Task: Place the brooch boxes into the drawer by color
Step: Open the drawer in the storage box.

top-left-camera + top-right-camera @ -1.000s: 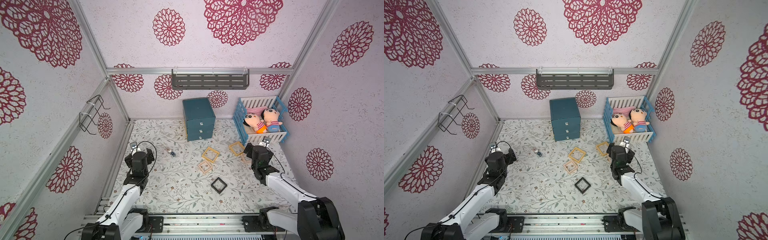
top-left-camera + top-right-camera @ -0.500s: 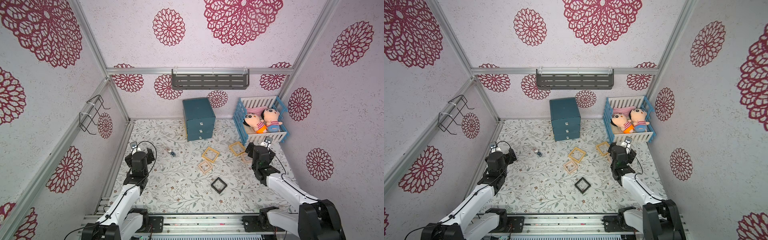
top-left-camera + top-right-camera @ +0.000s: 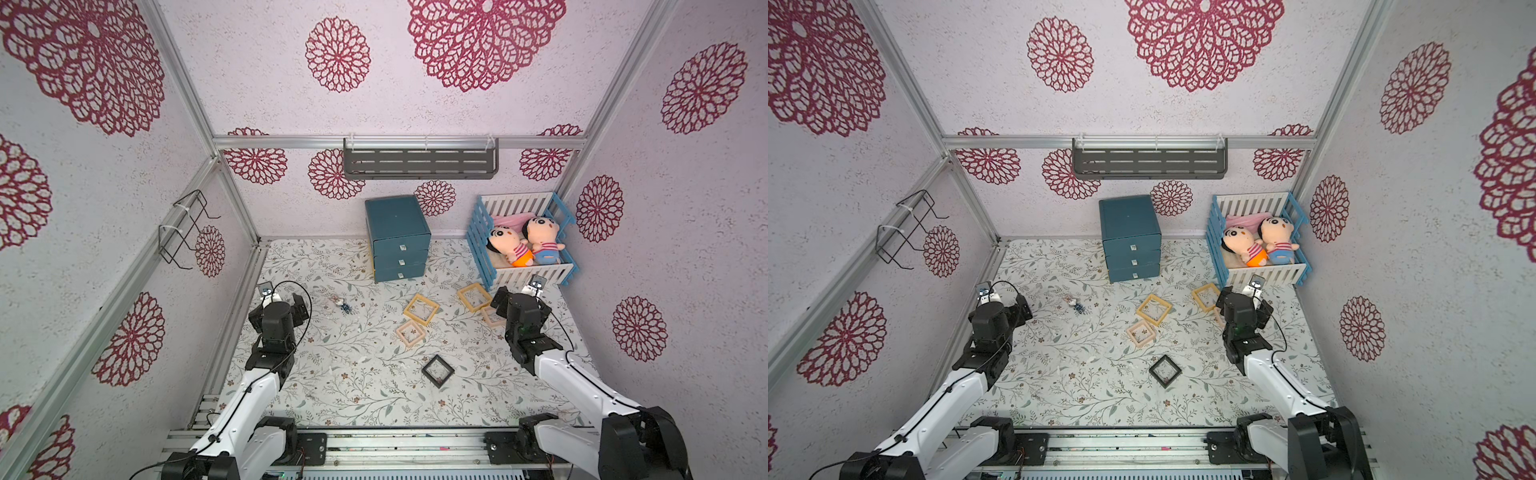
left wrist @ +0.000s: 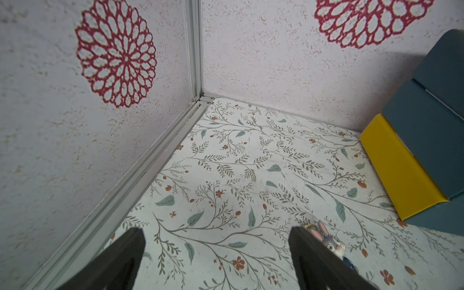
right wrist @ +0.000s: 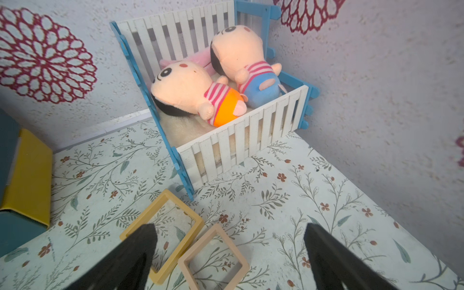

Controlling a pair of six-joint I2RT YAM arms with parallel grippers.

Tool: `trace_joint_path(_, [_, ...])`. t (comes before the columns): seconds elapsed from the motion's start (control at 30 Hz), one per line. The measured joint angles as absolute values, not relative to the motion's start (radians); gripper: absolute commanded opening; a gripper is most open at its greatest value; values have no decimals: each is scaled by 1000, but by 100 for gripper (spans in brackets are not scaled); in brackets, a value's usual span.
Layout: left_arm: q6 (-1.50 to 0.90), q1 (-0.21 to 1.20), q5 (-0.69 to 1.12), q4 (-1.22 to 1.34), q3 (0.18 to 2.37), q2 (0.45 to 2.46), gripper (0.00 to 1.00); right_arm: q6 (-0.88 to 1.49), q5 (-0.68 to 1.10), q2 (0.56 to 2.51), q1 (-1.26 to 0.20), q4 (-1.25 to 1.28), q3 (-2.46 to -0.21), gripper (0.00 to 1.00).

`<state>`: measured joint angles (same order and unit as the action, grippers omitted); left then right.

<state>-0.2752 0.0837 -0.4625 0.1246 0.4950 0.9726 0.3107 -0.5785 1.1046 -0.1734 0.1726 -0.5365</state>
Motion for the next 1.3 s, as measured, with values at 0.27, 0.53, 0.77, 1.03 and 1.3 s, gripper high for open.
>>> trace_joint_path(0.27, [-397,111,-552,-92,822,1027,97,347,-456,935,-173,270,-488,99])
trace_joint_path(0.53, [-648,-40,-250,-295,1016,1197,100,541,-236,971,-151,354,-466,99])
trace_joint_path(0.77, [-728,70,-113,-443,1268,1457,99,586,-138,1200,-263,273,-679,99])
trace_joint_path(1.03, [-761,203,-32,-500,1484,1685,93,753,-43,1415,-374,253,-807,97])
trace_joint_path(1.3, [-787,220,65,-493,1627,1804,81,973,61,1518,-391,369,-854,71])
